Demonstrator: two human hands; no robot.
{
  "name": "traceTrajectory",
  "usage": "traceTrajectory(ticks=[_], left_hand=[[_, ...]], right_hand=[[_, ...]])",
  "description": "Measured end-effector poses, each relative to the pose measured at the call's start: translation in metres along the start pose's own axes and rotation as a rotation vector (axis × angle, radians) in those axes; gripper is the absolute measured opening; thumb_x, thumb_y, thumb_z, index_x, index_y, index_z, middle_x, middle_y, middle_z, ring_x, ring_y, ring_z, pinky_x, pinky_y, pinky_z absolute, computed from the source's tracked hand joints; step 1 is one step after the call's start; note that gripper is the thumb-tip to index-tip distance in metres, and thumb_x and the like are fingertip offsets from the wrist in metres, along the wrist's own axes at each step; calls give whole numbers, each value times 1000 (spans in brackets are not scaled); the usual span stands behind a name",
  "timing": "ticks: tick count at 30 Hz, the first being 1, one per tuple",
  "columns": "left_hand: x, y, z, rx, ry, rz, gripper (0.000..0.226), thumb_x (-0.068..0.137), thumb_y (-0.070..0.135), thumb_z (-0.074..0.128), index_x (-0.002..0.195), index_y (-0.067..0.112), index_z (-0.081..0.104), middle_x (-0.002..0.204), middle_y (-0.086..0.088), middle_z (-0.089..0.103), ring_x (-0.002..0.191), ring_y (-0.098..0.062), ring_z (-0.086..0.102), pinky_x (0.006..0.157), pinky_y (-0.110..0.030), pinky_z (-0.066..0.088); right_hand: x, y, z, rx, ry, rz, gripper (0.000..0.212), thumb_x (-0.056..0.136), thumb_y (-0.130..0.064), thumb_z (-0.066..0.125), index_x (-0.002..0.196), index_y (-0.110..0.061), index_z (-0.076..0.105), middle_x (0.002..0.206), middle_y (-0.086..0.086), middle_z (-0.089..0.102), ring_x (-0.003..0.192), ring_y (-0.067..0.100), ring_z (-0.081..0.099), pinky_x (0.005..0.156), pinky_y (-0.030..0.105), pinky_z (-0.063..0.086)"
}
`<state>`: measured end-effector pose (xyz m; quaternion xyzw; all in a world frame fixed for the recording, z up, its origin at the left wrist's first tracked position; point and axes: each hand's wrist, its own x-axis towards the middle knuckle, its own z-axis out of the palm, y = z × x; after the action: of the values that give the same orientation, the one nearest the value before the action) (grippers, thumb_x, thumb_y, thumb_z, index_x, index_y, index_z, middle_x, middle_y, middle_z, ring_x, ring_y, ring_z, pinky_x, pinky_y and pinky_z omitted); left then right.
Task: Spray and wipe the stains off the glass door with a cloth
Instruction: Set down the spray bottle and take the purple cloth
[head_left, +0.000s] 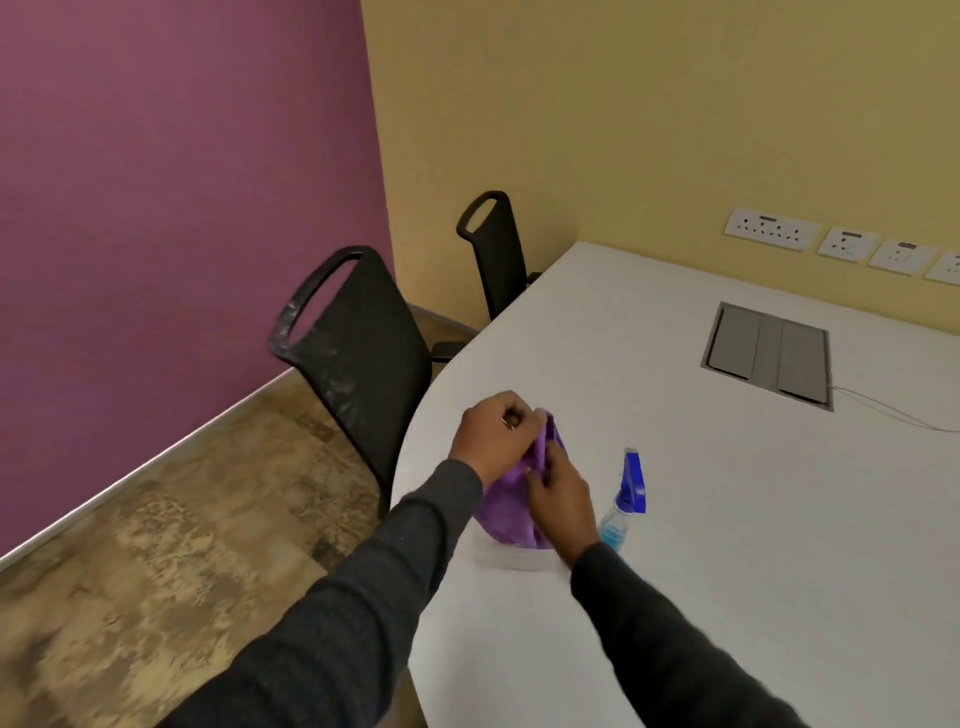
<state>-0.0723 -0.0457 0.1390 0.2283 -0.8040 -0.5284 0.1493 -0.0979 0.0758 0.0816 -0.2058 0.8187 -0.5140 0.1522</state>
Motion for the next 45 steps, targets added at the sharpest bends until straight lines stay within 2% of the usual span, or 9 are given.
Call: traceTrajectory(ticks=[5, 13, 18, 22, 26, 31, 36, 41, 45], left_hand=[[-39, 37, -48, -156, 251, 45, 31, 88, 46, 68, 96, 16, 67, 91, -1, 69, 83, -15, 64, 82, -31, 53], [-98, 52, -125, -395, 211, 90, 59, 71, 69, 72, 109, 25, 67, 110, 0, 74, 109, -16, 68, 106, -44, 49], [-143, 17, -203, -602, -52, 31, 76, 73, 57, 79, 130, 11, 61, 125, -10, 70, 119, -23, 65, 107, -39, 47], [-184, -44, -285, -585, -220, -109, 89, 64, 42, 91, 135, 4, 55, 136, -19, 61, 129, -35, 56, 112, -50, 42], [-242, -77, -379, -364, -229, -225, 50, 74, 5, 83, 121, 1, 64, 121, -14, 71, 114, -27, 66, 106, -45, 49], [-324, -80, -518, -703, 187, -38, 50, 44, 31, 97, 86, 10, 80, 93, -9, 78, 82, -20, 74, 73, -31, 60], [-369, -136, -566, -1135, 596, 21, 29, 92, 30, 55, 111, 11, 66, 109, -6, 67, 122, -24, 45, 103, -36, 46], [-452, -176, -598, -1269, 774, 190, 90, 84, 71, 54, 148, 8, 45, 149, -17, 47, 139, -36, 44, 119, -56, 25], [-530, -201, -642, -1314, 827, 240, 117, 71, 95, 34, 140, 3, 54, 147, -22, 50, 135, -35, 50, 111, -51, 42]], right_hand=[[-17, -76, -45, -52, -184, -176, 25, 105, -18, 42, 123, -21, 59, 117, 5, 65, 105, 24, 62, 93, 39, 53], [-50, -192, -29, 27, -468, -403, 32, 105, -13, 42, 116, -23, 70, 111, 0, 73, 99, 13, 69, 87, 21, 56], [-66, -242, 35, 177, -631, -401, 26, 104, -7, 44, 108, 4, 67, 95, 17, 69, 87, 23, 64, 82, 32, 55], [-82, -279, 108, 295, -688, -351, 28, 98, 1, 44, 91, -8, 70, 85, 12, 63, 75, 19, 56, 72, 30, 48], [-97, -310, 191, 294, -805, -326, 24, 90, -8, 51, 103, 7, 64, 93, 17, 57, 82, 27, 49, 72, 32, 43], [-129, -370, 297, 482, -934, -213, 22, 88, -6, 55, 102, -3, 71, 102, 19, 63, 94, 27, 56, 88, 39, 45], [-173, -455, 415, 639, -1146, 46, 17, 94, -6, 52, 85, -5, 67, 83, 11, 65, 72, 21, 65, 74, 32, 56], [-239, -491, 544, 572, -1367, 186, 20, 98, -3, 44, 93, 0, 63, 79, 15, 64, 69, 23, 66, 68, 33, 62], [-294, -488, 632, 661, -1492, 357, 17, 98, -18, 56, 87, -7, 64, 75, 5, 60, 72, 15, 59, 74, 27, 57]])
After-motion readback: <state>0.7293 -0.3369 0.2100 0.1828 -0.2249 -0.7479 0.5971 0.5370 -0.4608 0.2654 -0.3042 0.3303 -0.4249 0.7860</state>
